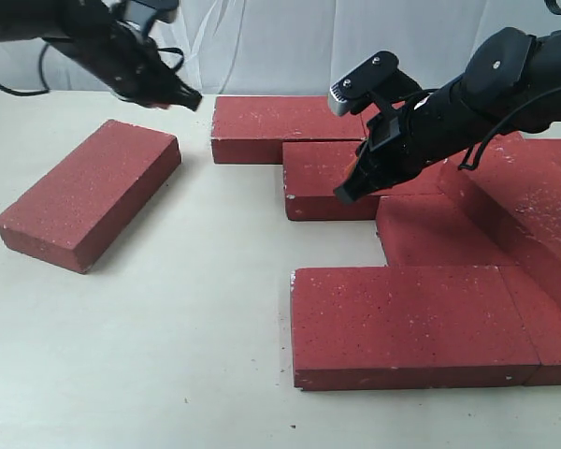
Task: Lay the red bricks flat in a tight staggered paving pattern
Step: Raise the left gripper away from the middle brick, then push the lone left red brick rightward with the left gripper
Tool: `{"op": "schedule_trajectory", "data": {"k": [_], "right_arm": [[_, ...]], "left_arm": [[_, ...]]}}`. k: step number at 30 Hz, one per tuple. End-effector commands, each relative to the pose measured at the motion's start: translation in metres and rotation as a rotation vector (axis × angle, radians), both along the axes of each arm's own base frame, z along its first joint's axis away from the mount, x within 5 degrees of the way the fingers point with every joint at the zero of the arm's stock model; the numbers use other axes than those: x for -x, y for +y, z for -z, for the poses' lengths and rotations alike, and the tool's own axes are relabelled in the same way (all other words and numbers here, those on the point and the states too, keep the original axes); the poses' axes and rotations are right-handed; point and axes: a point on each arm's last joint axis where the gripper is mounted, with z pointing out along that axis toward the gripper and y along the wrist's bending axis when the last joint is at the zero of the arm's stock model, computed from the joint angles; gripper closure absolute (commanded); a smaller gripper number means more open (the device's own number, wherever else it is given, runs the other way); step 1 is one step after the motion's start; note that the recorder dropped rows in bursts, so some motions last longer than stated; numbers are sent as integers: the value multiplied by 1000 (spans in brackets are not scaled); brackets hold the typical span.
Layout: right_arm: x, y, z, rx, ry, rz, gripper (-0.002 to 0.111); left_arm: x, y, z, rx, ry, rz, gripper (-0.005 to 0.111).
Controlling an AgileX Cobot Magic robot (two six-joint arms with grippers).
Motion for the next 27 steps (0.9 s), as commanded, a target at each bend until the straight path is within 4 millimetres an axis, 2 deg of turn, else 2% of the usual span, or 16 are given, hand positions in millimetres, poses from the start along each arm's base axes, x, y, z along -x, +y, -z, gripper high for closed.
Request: {"op": "schedule_trajectory", "data": {"k": [1,6,11,20,27], "right_arm": [[0,-2,-4,-13,-5,11,109],[-1,-1,-5,-43,-6,39,109],[-1,-1,-5,-42,-13,42,109],[-1,0,-5,-52,-5,47,109],[-2,-1,-6,-50,-15,48,109]], "left_arm": [[-17,54,4,-56,-45,-192,107],[-35,107,30,-79,-70,-356,107],[-55,130,51,-76,-36,-430,107],[-82,127,82,-58,56,-457,107],[-87,120,85,5,152,-430,107]]}}
